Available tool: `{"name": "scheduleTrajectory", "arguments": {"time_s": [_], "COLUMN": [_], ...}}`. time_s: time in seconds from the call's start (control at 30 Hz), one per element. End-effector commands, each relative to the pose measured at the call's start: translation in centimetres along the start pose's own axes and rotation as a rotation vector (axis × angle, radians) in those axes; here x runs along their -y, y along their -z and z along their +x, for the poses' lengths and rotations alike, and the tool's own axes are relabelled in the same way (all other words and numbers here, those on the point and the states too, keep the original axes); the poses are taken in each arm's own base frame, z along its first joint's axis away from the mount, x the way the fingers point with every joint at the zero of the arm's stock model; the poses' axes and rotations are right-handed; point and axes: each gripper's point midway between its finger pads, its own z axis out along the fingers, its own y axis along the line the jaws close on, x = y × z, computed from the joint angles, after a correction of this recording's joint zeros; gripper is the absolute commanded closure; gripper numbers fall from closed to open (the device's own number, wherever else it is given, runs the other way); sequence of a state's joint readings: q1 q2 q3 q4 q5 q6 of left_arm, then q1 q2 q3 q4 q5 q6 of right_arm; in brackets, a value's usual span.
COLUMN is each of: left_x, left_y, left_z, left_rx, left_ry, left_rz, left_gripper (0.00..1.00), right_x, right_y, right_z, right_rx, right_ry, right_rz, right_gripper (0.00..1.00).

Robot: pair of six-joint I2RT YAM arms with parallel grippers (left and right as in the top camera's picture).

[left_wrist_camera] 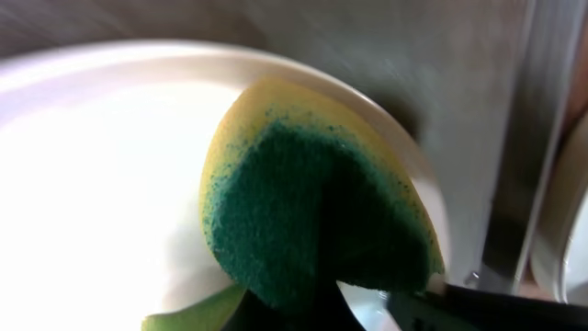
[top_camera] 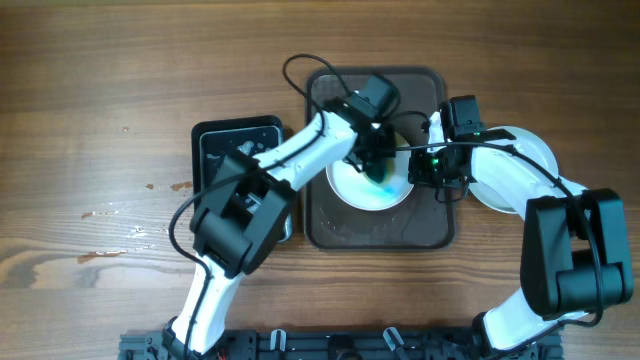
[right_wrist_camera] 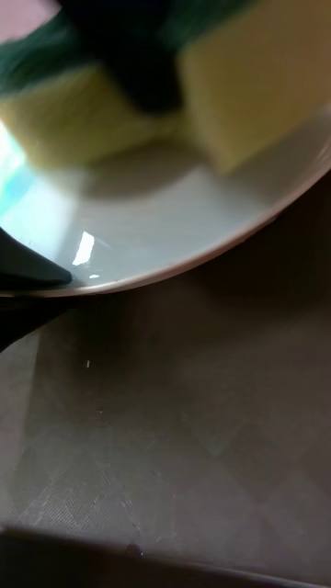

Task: Clean dirty plates on tray and stack at the side
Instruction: 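Scrub the blue stain with the sponge while right gripper holds plate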

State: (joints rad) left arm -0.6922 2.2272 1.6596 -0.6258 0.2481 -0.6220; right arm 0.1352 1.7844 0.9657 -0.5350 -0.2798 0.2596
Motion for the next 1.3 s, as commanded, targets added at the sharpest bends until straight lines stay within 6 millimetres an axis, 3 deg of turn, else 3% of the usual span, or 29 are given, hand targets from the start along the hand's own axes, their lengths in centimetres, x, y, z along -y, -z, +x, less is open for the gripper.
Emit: {"name": "scheduleTrajectory", "arguments": {"time_s": [0.0,0.2,0.33,0.43,0.5,0.63,0.7,0.8,0.9,1.03,1.1,1.2,1.27], "left_x": [0.9,-0.3,-0.4,-2.2,-4.0,-9.8,-13.1,-15.5,-15.1,-11.4,-9.5,-9.8,-11.6], "left_y": [-1.9,-1.5,-0.7,-0.2,0.0,1.0,2.3,4.4,6.3,9.3,12.2,16.9,19.7], "left_z": [2.8,5.1,6.9,7.5,7.0,4.8,3.5,2.5,1.9,1.4,1.1,0.5,0.3], "left_rx": [-0.116,-0.230,-0.332,-0.372,-0.357,-0.273,-0.224,-0.196,-0.161,-0.130,-0.105,-0.026,0.023], "left_ry": [0.035,0.066,-0.003,-0.015,0.005,0.051,0.088,0.149,0.186,0.185,0.191,0.215,0.247], "left_rz": [0.052,0.028,0.072,0.026,-0.045,-0.280,-0.402,-0.469,-0.456,-0.298,-0.199,-0.181,-0.231], "left_gripper": [0.96,0.96,0.96,0.96,0.96,0.96,0.96,0.96,0.96,0.96,0.96,0.96,0.96], "right_x": [1.6,1.7,1.7,1.7,1.7,1.7,1.7,1.7,1.6,1.7,1.7,1.7,1.7], "right_y": [-1.2,-1.2,-1.2,-1.2,-1.2,-1.2,-1.2,-1.2,-1.2,-1.2,-1.2,-1.2,-1.2], "right_z": [1.4,1.5,1.5,1.5,1.5,1.5,1.5,1.5,1.4,1.4,1.4,1.4,1.4], "right_rx": [-0.055,-0.061,-0.061,-0.061,-0.061,-0.061,-0.061,-0.061,-0.058,-0.059,-0.059,-0.059,-0.058], "right_ry": [0.019,0.030,0.030,0.031,0.031,0.031,0.031,0.031,0.032,0.031,0.031,0.031,0.032], "right_rz": [0.069,0.070,0.070,0.070,0.070,0.070,0.070,0.070,0.069,0.069,0.069,0.070,0.069], "right_gripper": [0.96,0.96,0.96,0.96,0.96,0.96,0.96,0.96,0.96,0.96,0.96,0.96,0.96]}}
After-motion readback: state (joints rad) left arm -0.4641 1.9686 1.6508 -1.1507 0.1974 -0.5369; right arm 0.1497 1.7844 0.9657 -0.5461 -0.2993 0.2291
